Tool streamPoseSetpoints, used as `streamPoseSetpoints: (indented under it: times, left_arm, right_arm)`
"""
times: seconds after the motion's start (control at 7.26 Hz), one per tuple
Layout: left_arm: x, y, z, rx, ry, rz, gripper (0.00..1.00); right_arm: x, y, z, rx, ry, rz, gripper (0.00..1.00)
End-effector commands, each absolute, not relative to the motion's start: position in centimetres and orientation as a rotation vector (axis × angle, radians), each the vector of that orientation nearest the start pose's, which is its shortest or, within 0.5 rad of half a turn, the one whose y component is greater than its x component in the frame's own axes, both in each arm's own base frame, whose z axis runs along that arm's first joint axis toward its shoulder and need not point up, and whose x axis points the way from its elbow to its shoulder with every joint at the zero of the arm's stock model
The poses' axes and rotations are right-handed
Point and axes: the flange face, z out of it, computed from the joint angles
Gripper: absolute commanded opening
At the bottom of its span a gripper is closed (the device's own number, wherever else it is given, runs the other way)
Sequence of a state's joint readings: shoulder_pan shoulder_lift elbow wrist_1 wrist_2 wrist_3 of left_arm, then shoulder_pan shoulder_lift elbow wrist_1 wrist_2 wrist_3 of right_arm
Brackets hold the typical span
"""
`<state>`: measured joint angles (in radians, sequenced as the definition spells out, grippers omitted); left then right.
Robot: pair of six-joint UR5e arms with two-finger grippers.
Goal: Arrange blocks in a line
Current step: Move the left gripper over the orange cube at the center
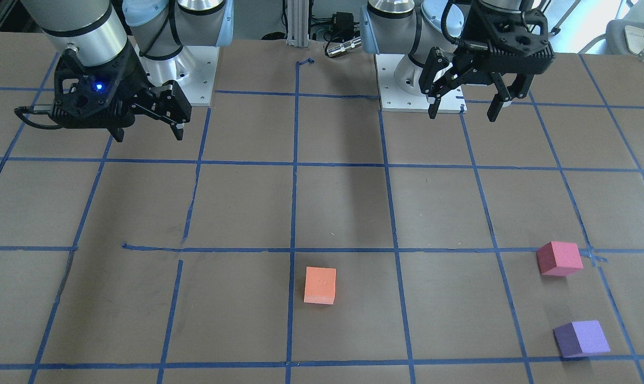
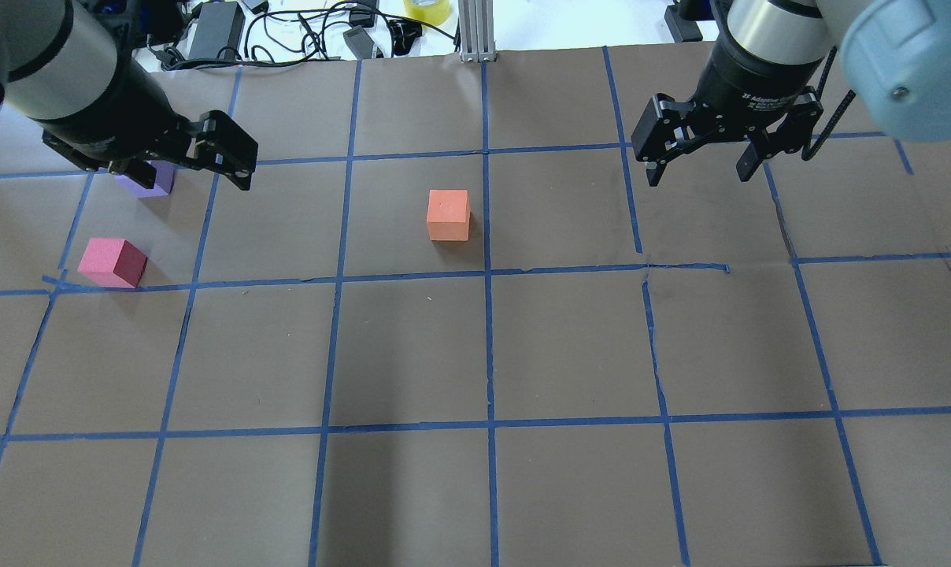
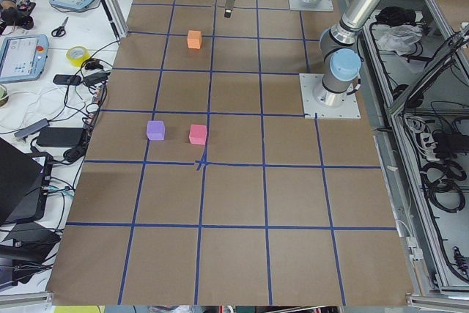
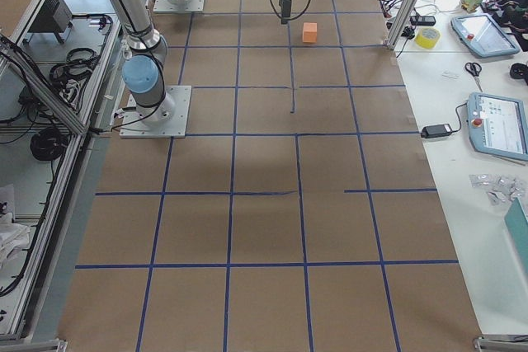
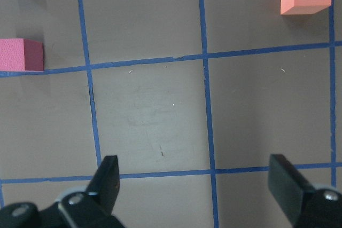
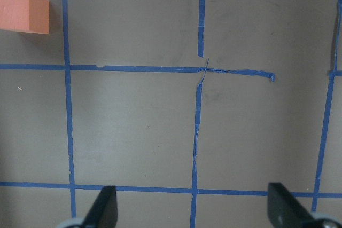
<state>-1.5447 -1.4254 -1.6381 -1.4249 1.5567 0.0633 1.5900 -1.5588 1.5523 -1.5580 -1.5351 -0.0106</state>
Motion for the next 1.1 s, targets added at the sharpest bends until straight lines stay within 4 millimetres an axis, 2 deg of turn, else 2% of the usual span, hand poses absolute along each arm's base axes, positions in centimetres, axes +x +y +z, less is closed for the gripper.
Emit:
streamPoseSetpoints:
  times: [0.0,0.14,0.28,0.41,0.55,0.96]
  left_arm:
    - [-13.6,-46.6,54.5,0.062,3.192,-0.393,1.0]
    - [-15.8,-47.5,53.1,0.094,3.263,-0.367,1.0]
    - [-18.0,-49.3,50.5,0.014,3.292,-0.315,1.0]
    - [-21.4,-51.3,46.9,0.039,3.304,-0.28,1.0]
    - [-24.7,-52.9,43.3,0.077,3.289,-0.262,1.0]
    - [-28.2,-57.8,34.2,0.124,3.287,-0.289,1.0]
  right_arm:
    - [14.6,-49.3,48.9,-0.047,3.106,0.019,1.0]
    - [14.6,-49.4,48.7,-0.047,3.106,0.022,1.0]
    - [14.7,-49.3,48.0,-0.051,3.1,0.045,1.0]
    - [14.6,-48.8,46.5,-0.048,3.105,0.093,1.0]
    - [14.4,-48.7,46.2,-0.044,3.104,0.1,1.0]
    - [14.2,-48.7,46.4,-0.048,3.136,0.077,1.0]
